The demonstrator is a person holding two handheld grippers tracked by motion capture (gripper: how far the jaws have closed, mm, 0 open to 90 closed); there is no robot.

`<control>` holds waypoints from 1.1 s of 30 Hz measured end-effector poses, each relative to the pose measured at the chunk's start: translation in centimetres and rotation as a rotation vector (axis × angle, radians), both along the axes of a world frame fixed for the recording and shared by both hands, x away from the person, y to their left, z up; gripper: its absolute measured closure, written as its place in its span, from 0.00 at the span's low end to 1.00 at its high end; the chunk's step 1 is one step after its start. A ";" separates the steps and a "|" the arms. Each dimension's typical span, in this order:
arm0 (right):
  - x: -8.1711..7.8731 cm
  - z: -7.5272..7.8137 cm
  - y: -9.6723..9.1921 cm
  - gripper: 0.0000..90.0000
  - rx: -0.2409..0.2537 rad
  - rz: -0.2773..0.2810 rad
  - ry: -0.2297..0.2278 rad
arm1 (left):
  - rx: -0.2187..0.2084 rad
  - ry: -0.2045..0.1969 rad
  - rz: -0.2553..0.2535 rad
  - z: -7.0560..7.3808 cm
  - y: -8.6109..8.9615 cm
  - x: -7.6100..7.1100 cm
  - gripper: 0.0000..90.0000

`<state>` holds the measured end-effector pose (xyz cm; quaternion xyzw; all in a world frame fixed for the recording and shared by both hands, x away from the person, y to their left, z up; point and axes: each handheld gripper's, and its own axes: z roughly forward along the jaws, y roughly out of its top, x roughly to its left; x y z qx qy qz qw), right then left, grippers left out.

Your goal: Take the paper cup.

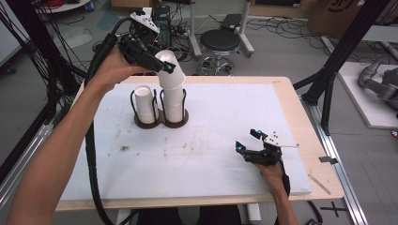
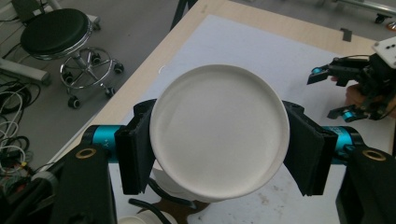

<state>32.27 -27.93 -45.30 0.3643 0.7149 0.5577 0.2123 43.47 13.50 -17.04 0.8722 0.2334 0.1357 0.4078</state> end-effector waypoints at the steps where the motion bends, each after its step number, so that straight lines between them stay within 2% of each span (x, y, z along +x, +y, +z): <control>1: 0.0 0.0 0.0 0.16 0.000 0.004 0.000 | -0.006 0.002 -0.003 -0.2 0.1 -0.3 0.38; 6: 0.0 0.0 0.1 0.16 -0.012 0.009 -0.010 | -0.028 -0.013 -0.018 -0.8 1.1 -2.0 0.38; 9: 0.0 0.0 0.1 0.16 -0.018 0.012 -0.017 | -0.060 -0.013 -0.024 -1.1 1.9 -2.9 0.38; 15: -0.1 0.0 0.0 0.16 -0.003 0.002 -0.021 | -0.105 -0.018 -0.032 -2.2 3.3 -4.3 0.38; 19: 0.0 0.0 0.0 0.16 -0.001 0.000 -0.017 | -0.148 -0.014 -0.045 -3.5 3.8 -5.2 0.38; 24: 0.1 0.0 0.0 0.16 -0.007 0.000 -0.011 | -0.199 -0.010 -0.037 -5.2 4.3 -6.0 0.38; 29: 0.0 0.0 0.1 0.16 -0.011 0.005 -0.013 | -0.218 -0.017 -0.043 -6.8 5.1 -7.5 0.38; 31: 0.0 0.0 0.1 0.16 -0.012 0.004 -0.012 | -0.211 -0.025 -0.043 -7.4 5.3 -8.0 0.38; 33: 0.0 0.0 0.1 0.16 -0.010 0.004 -0.010 | -0.234 -0.025 -0.040 -7.9 5.7 -8.5 0.38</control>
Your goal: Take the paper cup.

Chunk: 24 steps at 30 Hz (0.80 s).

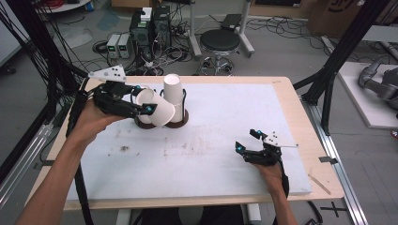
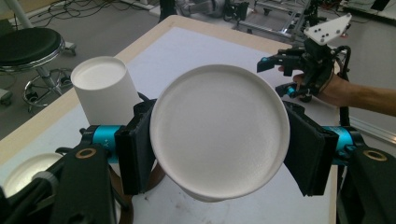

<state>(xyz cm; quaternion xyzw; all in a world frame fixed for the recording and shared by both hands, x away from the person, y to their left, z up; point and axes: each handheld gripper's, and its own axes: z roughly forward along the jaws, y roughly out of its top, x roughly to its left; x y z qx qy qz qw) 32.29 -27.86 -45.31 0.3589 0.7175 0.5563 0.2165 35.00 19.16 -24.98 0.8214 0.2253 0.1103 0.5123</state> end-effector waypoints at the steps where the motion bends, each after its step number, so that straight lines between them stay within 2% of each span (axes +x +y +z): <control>1: 0.0 0.0 0.0 0.16 0.001 0.001 0.001 | -0.006 -0.004 -0.002 -0.2 0.1 -0.1 0.37; 5: 0.0 0.0 0.0 0.16 0.002 0.001 0.000 | -0.031 -0.018 -0.011 -1.4 0.3 -0.7 0.37; 9: 0.0 0.0 0.0 0.16 0.005 0.000 0.004 | -0.058 -0.006 -0.019 -3.1 0.1 -1.2 0.37; 16: 0.0 0.0 0.0 0.16 0.003 0.004 0.001 | -0.072 -0.007 -0.039 -6.5 0.0 -1.8 0.37; 19: 0.0 0.0 0.0 0.16 0.003 0.005 0.002 | -0.095 -0.012 -0.043 -7.5 0.1 -2.0 0.37; 24: 0.0 0.0 -0.1 0.16 0.002 0.004 -0.001 | -0.097 0.003 -0.042 -8.7 0.2 -2.3 0.37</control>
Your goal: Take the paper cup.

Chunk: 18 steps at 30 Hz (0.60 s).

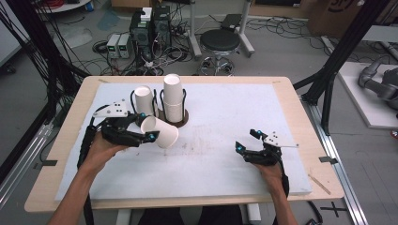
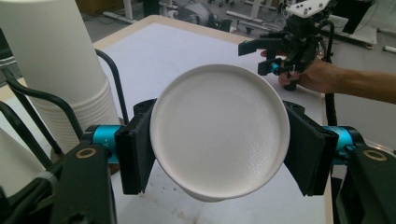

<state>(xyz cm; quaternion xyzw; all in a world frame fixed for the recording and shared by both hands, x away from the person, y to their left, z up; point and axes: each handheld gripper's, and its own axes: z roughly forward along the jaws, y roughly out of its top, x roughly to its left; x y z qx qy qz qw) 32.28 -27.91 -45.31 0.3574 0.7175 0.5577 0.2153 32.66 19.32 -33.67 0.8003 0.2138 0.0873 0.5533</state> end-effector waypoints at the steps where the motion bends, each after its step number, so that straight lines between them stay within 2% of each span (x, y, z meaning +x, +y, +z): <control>1: 0.0 0.0 0.0 0.16 0.002 0.000 0.001 | -0.006 0.003 -0.002 -0.3 0.0 -0.1 0.38; 11: 0.0 0.0 0.0 0.16 -0.007 0.003 -0.009 | -0.032 0.002 -0.020 -2.0 0.8 -0.5 0.37; 13: 0.0 0.0 0.0 0.16 -0.003 -0.001 -0.007 | -0.024 0.001 -0.020 -2.1 0.9 -0.5 0.37; 18: 0.0 0.0 0.1 0.16 -0.013 -0.001 -0.007 | -0.035 0.003 -0.016 -2.3 0.9 -0.4 0.37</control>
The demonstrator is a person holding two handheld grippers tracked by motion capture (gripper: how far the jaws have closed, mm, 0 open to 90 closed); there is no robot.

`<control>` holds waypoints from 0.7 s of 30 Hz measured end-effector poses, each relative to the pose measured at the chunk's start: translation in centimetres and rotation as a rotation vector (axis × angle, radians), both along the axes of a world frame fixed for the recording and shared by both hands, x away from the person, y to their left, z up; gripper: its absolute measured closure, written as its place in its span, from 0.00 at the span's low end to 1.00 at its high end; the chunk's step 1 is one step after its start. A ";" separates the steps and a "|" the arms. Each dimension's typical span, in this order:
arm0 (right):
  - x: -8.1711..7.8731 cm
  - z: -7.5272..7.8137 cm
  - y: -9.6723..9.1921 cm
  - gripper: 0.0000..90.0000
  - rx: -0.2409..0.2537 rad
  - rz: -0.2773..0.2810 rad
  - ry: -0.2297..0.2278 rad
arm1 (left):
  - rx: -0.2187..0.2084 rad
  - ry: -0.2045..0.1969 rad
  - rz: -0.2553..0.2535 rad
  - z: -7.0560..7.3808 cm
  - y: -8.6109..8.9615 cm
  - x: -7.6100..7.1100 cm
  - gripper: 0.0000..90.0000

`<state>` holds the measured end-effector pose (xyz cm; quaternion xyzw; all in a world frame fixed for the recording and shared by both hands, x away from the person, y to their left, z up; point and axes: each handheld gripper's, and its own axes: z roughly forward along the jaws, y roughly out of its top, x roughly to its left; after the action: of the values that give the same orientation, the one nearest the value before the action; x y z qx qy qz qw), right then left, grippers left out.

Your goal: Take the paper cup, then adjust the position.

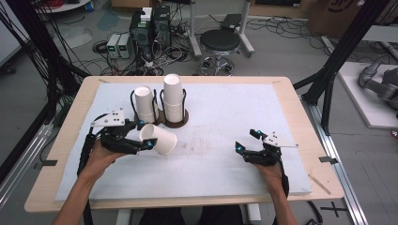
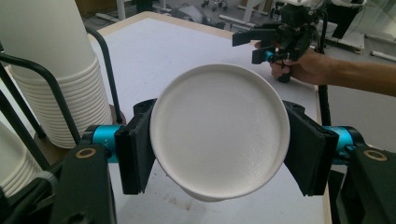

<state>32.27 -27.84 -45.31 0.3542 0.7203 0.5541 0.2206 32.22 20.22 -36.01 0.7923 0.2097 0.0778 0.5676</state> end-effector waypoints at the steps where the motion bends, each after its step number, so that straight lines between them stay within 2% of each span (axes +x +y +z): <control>1: 0.0 0.0 0.0 0.17 0.001 0.000 0.001 | -0.001 0.003 -0.001 0.0 0.0 0.0 0.37; 13: -0.1 0.0 0.1 0.16 -0.007 0.001 -0.001 | 0.009 -0.001 -0.009 -0.4 -0.1 0.0 0.37; 21: 0.1 0.0 0.0 0.16 0.010 -0.003 0.017 | 0.006 0.002 -0.012 -0.5 -0.1 0.1 0.37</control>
<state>32.39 -27.88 -45.29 0.3611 0.7189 0.5542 0.2138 32.31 20.15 -36.55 0.7952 0.2055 0.0741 0.5656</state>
